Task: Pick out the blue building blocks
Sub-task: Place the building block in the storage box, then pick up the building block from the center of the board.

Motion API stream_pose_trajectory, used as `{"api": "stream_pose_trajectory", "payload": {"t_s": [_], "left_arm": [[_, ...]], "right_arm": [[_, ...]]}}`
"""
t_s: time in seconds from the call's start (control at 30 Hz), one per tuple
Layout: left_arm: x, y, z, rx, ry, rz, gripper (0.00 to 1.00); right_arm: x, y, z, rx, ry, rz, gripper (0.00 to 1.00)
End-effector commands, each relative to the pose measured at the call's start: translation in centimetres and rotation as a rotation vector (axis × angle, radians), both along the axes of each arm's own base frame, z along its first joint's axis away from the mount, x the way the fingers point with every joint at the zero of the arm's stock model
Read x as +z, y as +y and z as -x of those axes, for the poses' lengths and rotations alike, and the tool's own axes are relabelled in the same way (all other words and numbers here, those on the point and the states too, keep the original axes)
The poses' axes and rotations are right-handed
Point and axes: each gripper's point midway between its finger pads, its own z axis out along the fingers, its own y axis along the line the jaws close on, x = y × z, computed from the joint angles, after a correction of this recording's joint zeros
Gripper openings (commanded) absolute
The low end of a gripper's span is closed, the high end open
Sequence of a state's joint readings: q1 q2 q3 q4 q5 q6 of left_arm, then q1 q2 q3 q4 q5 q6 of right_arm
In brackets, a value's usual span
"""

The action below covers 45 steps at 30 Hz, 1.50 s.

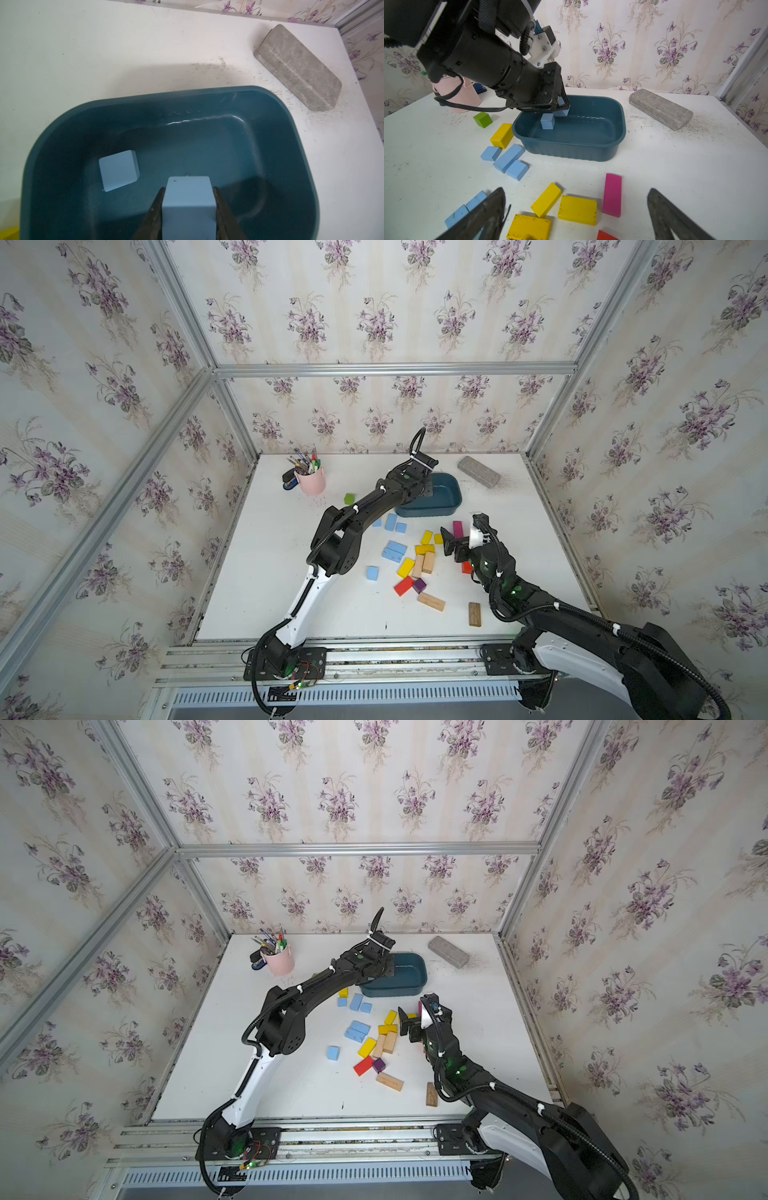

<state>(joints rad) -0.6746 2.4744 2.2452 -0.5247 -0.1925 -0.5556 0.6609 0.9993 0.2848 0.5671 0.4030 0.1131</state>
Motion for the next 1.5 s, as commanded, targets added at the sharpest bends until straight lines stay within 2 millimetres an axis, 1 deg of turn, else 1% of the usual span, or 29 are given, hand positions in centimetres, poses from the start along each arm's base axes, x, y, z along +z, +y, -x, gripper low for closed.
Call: {"api": "stream_pose_trajectory", "payload": {"t_s": [0.0, 0.13, 0.3, 0.63, 0.7, 0.73, 0.77, 0.9, 1.0, 1.07, 1.17, 1.27, 1.3, 1.37, 1.47], "left_arm": [[-0.3, 0.6, -0.6, 0.04, -0.014, -0.024, 0.26], [-0.9, 0.6, -1.2, 0.049, -0.02, -0.033, 0.31], [-1.4, 1.1, -1.7, 0.067, -0.037, -0.068, 0.34], [-2.0, 1.7, -2.1, 0.08, -0.04, -0.087, 0.5], [-1.6, 1.5, -2.1, 0.074, -0.041, -0.077, 0.54], [-1.1, 1.4, -2.1, 0.068, -0.045, -0.067, 0.54], [-0.4, 1.3, -2.1, 0.062, -0.052, -0.06, 0.6], [3.5, 1.2, -1.5, 0.028, -0.093, -0.035, 0.68], [6.6, 1.5, 0.1, -0.013, -0.114, -0.032, 0.73], [8.5, 1.9, 1.7, -0.053, -0.129, -0.047, 0.76], [10.5, 2.9, 4.5, -0.095, -0.141, -0.075, 0.8], [11.8, 4.3, 7.7, -0.129, -0.146, -0.1, 0.79], [11.8, 4.8, 8.7, -0.139, -0.14, -0.106, 0.79], [12.3, 5.9, 10.9, -0.146, -0.143, -0.097, 0.8], [11.8, 7.7, 13.8, -0.142, -0.135, -0.101, 0.82]], "right_arm": [[1.1, 0.0, -0.2, -0.011, -0.032, -0.042, 1.0], [1.1, -0.1, -0.3, -0.015, -0.033, -0.043, 1.0], [1.1, 0.0, -0.2, -0.004, -0.033, -0.048, 1.0], [1.1, 0.2, -0.2, 0.004, -0.03, -0.047, 1.0], [1.1, 0.2, -0.2, 0.006, -0.03, -0.048, 1.0], [1.0, 0.2, -0.2, 0.005, -0.029, -0.045, 1.0], [1.0, 0.2, -0.2, 0.004, -0.028, -0.044, 1.0], [0.9, 0.3, -0.3, 0.008, -0.027, -0.044, 1.0], [0.8, 0.4, -0.3, 0.014, -0.024, -0.044, 1.0], [0.8, 0.6, -0.3, 0.026, -0.022, -0.044, 1.0], [0.7, 0.9, -0.2, 0.04, -0.016, -0.045, 1.0], [0.7, 1.0, -0.2, 0.05, -0.015, -0.049, 1.0], [0.6, 1.1, -0.2, 0.052, -0.013, -0.048, 1.0], [0.7, 1.1, -0.2, 0.052, -0.014, -0.05, 1.0], [0.7, 1.2, -0.1, 0.055, -0.013, -0.052, 1.0]]}}
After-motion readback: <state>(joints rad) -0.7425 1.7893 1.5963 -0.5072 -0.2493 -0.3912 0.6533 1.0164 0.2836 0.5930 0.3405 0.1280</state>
